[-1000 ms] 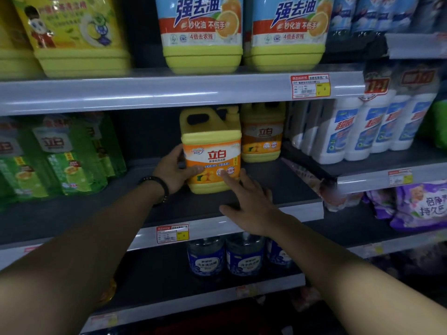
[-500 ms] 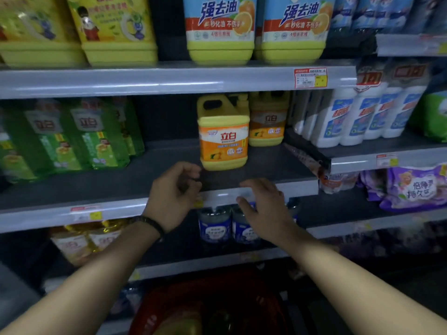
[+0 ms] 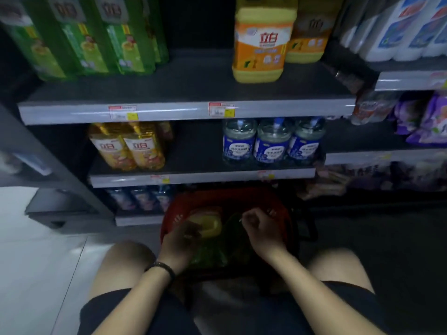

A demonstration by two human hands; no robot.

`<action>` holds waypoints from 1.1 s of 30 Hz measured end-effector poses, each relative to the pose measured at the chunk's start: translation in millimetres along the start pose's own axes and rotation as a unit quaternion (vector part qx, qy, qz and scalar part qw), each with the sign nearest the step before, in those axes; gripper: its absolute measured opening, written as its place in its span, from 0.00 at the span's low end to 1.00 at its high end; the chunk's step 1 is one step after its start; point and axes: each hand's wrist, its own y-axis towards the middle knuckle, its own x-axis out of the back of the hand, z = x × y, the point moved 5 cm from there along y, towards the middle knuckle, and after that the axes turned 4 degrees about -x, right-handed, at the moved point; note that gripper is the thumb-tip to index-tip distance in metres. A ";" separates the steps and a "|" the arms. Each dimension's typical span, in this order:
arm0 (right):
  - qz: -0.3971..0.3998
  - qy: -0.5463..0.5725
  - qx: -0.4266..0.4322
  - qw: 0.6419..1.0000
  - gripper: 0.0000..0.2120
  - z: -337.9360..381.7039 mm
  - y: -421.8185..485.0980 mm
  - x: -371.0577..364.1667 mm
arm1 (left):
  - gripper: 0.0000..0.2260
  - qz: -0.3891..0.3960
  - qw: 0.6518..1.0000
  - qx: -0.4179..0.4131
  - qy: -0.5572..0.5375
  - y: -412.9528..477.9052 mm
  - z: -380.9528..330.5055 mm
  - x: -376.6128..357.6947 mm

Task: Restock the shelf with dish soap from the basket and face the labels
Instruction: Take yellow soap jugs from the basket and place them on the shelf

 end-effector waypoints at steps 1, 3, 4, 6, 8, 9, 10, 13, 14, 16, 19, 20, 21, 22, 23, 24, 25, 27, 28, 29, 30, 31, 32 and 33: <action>0.024 -0.014 -0.035 0.999 0.04 -22.4 -8.9 -17.0 | 0.09 0.033 0.999 0.016 0.024 -0.9 5.9 -4.6; 0.096 -0.075 -0.079 0.989 0.05 -57.2 -23.3 -49.1 | 0.11 0.103 0.990 0.041 0.090 3.5 13.6 -12.0; 0.139 -0.117 -0.085 0.980 0.03 -66.4 -26.6 -61.4 | 0.13 0.128 0.984 0.045 0.116 6.2 16.6 -15.0; 0.194 -0.188 -0.064 0.961 0.07 -64.1 -20.9 -75.3 | 0.16 0.168 0.973 0.050 0.151 6.1 20.2 -16.2; 0.194 -0.223 -0.017 0.955 0.16 -49.4 -7.5 -84.4 | 0.16 0.200 0.966 0.057 0.156 1.1 26.2 -14.4; 0.187 -0.231 0.007 0.955 0.20 -40.4 -0.8 -89.4 | 0.15 0.205 0.966 0.063 0.146 -1.8 29.5 -12.0; 0.180 -0.238 0.036 0.954 0.23 -30.4 4.4 -95.5 | 0.15 0.201 0.968 0.066 0.132 -4.6 32.9 -8.8; 0.172 -0.274 0.113 0.939 0.32 -10.3 19.3 -122.6 | 0.11 0.166 0.978 0.073 0.103 -7.9 40.8 1.9; 0.178 -0.295 0.128 0.930 0.34 -7.4 24.2 -133.3 | 0.10 0.159 0.980 0.075 0.098 -9.0 43.2 4.1; 0.197 -0.340 0.143 0.908 0.35 -7.4 32.4 -153.5 | 0.11 0.161 0.980 0.072 0.094 -10.2 46.2 8.0; 0.199 -0.380 0.132 0.894 0.35 -20.1 33.9 -170.1 | 0.11 0.171 0.980 0.071 0.068 -13.5 49.6 14.2; 0.190 -0.393 0.126 0.891 0.35 -24.6 32.5 -171.5 | 0.11 0.170 0.981 0.077 0.059 -15.3 51.2 16.0; 0.182 -0.407 0.125 0.886 0.35 -27.3 31.3 -171.6 | 0.10 0.166 0.981 0.082 0.052 -16.4 51.8 18.7; 0.178 -0.418 0.124 0.882 0.34 -28.4 31.0 -171.7 | 0.10 0.163 0.982 0.085 0.048 -17.0 52.8 20.3; 0.179 -0.419 0.123 0.882 0.33 -28.1 32.2 -171.6 | 0.11 0.161 0.982 0.084 0.043 -17.2 53.0 21.3; 0.186 -0.412 0.115 0.885 0.30 -26.4 34.0 -170.3 | 0.11 0.161 0.983 0.081 0.042 -16.9 51.8 21.4; 0.194 -0.399 0.104 0.890 0.27 -24.2 37.1 -169.0 | 0.11 0.161 0.983 0.078 0.042 -16.3 50.3 21.6; 0.210 -0.383 0.082 0.896 0.23 -18.4 42.7 -165.1 | 0.12 0.155 0.984 0.073 0.042 -14.5 49.0 21.0; 0.214 -0.381 0.077 0.896 0.23 -15.6 44.3 -163.1 | 0.12 0.149 0.985 0.074 0.043 -14.4 48.0 21.0; 0.214 -0.378 0.076 0.898 0.22 -14.7 45.6 -161.7 | 0.12 0.143 0.986 0.076 0.043 -14.4 46.2 21.9; 0.212 -0.374 0.072 0.900 0.21 -14.4 44.2 -159.3 | 0.12 0.138 0.986 0.078 0.042 -14.9 45.5 21.7; 0.205 -0.364 0.073 0.906 0.20 -15.2 41.8 -157.2 | 0.11 0.135 0.987 0.082 0.039 -14.6 46.6 21.1; 0.194 -0.348 0.074 0.914 0.17 -15.5 36.8 -154.3 | 0.11 0.132 0.987 0.085 0.032 -14.7 47.3 20.2; 0.176 -0.324 0.079 0.926 0.14 -16.4 31.2 -151.5 | 0.11 0.130 0.987 0.088 0.028 -15.5 47.3 19.8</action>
